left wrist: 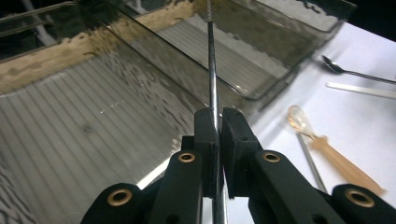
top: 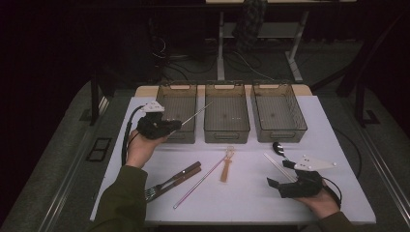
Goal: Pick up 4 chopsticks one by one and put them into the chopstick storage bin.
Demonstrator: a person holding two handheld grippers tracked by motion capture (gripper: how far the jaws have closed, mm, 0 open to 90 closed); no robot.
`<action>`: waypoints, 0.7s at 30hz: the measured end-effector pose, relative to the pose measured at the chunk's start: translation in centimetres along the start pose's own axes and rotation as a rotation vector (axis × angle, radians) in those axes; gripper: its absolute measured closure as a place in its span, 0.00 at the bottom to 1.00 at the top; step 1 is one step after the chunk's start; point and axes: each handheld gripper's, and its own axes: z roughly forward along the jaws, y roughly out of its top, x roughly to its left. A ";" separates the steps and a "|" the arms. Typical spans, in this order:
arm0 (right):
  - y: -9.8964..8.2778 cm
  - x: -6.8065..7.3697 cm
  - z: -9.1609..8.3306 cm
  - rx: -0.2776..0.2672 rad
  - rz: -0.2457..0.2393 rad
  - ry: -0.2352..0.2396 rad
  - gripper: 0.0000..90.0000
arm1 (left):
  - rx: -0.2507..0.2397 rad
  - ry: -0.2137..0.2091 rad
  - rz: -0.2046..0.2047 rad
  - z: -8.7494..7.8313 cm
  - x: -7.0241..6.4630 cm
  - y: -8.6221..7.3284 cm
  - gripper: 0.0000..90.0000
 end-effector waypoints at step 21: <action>0.0 0.0 -0.2 -0.007 0.001 -0.001 0.12 | 0.020 0.129 -0.109 1.8 5.1 1.7 0.94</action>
